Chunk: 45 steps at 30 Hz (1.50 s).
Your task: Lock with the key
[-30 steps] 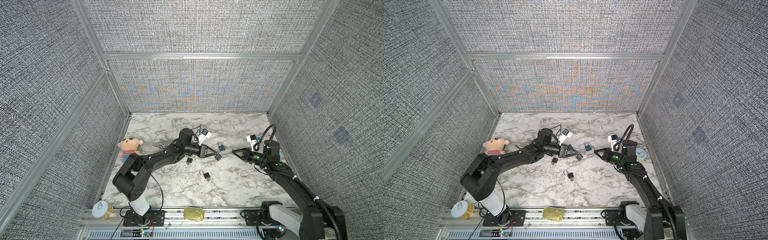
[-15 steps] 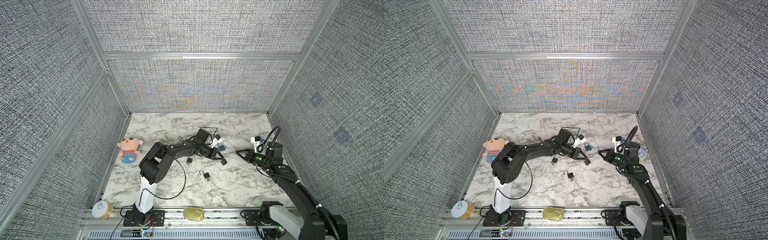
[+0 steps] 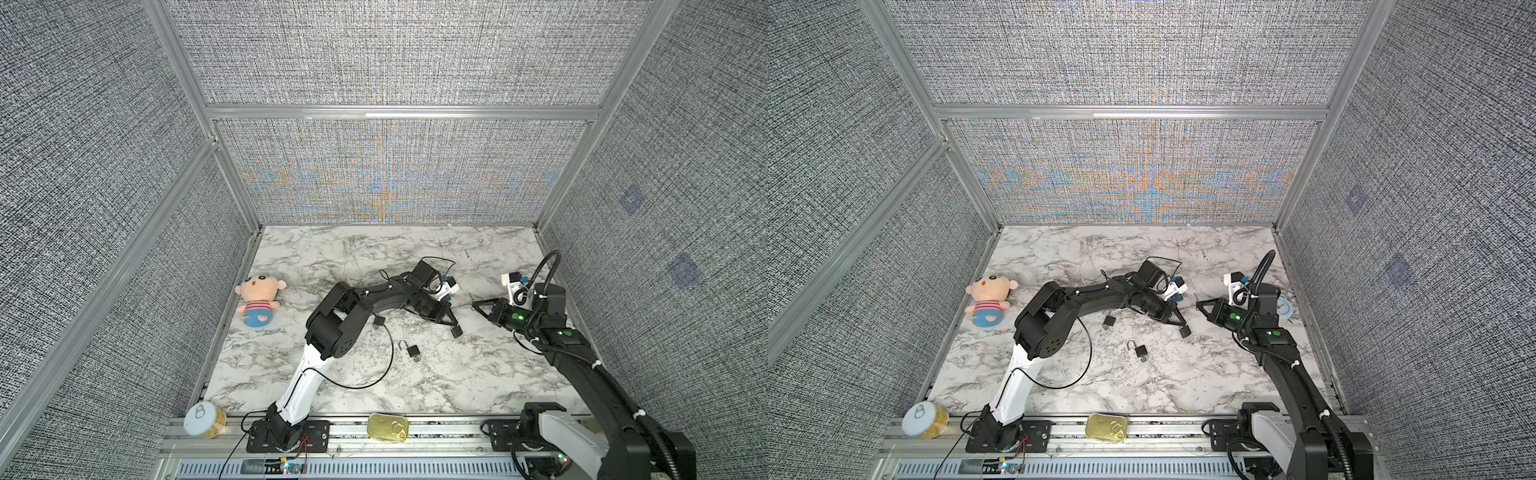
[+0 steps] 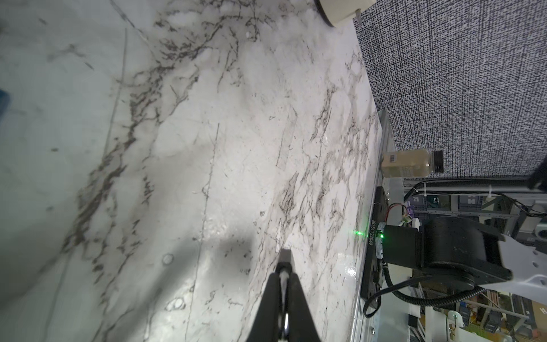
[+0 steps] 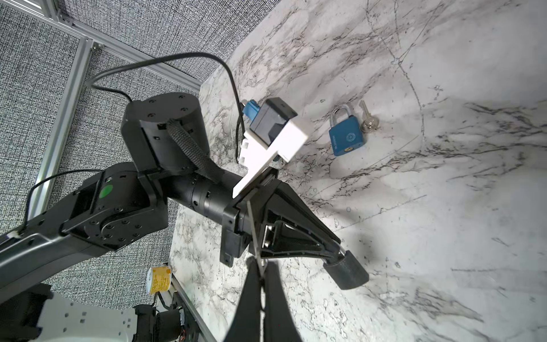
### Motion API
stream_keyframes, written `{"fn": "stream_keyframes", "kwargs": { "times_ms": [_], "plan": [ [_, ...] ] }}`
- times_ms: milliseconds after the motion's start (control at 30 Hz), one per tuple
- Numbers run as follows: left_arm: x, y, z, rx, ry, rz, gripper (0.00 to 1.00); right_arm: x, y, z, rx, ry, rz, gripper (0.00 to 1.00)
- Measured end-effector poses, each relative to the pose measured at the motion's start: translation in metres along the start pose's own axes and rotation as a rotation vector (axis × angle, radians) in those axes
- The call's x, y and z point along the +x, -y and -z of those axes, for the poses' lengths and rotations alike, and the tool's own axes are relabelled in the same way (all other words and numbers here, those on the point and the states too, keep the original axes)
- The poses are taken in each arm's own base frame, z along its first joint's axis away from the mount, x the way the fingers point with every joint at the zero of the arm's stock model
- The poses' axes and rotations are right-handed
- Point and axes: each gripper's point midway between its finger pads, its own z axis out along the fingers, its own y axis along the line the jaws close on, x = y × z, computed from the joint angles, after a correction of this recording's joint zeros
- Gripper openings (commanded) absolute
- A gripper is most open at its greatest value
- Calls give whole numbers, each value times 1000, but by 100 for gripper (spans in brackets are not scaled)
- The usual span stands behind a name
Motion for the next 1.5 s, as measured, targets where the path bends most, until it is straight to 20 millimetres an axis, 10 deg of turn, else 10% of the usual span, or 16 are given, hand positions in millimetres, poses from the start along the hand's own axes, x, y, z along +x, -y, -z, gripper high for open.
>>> {"fn": "stream_keyframes", "kwargs": {
  "times_ms": [1067, 1500],
  "plan": [
    [-4, -14, -22, -59, -30, 15, 29, 7, 23, 1, 120, -22, 8, 0],
    [-17, -9, 24, -137, 110, 60, 30, 19, 51, -7, 230, -70, -13, 0]
  ]
}}
